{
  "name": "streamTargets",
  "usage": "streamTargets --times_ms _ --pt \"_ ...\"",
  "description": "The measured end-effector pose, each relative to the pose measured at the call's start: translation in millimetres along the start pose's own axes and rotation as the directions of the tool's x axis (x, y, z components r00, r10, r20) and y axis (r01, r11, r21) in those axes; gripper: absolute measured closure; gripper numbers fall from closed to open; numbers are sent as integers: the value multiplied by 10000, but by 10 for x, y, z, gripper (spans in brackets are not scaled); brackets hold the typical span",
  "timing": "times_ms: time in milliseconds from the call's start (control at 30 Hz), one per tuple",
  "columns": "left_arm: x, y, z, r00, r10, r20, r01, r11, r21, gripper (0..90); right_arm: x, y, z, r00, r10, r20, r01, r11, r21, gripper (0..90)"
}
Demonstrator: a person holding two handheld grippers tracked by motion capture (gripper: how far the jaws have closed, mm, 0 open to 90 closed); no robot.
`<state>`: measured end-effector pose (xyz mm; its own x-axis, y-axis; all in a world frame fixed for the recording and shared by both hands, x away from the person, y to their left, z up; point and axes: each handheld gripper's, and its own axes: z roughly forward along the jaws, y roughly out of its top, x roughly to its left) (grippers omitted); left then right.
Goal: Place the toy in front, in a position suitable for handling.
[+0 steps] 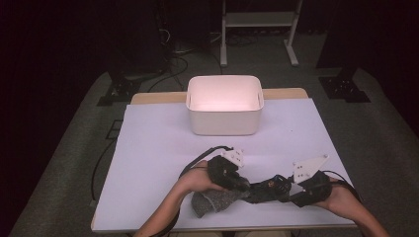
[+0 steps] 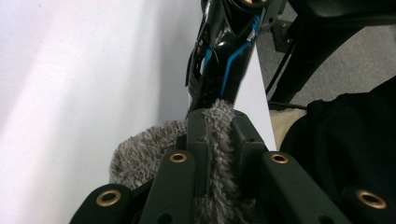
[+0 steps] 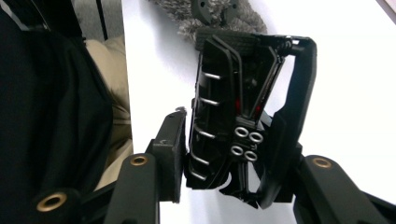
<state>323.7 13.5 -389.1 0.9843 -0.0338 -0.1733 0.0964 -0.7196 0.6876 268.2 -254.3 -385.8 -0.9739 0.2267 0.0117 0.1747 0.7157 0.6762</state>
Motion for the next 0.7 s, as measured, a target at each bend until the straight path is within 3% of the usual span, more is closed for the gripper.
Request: streamTargets --times_ms 167,467,533,700 --pt "-5 42 47 9999 67 -102 -66 9999 111 804 -31 -117 -4 9989 455 -85 -456 9989 -112 539" --pt "-29 125 48 9995 296 74 -298 9991 307 803 24 -156 -38 9999 -120 -117 118 9998 -163 572" --pt "-35 120 55 9998 198 27 -199 9992 342 804 17 -164 -40 9998 -7 -173 4 9999 -164 571" --pt "-81 152 60 9990 426 96 -432 9972 614 806 9 -199 -59 9993 338 -182 -344 9988 -359 572"
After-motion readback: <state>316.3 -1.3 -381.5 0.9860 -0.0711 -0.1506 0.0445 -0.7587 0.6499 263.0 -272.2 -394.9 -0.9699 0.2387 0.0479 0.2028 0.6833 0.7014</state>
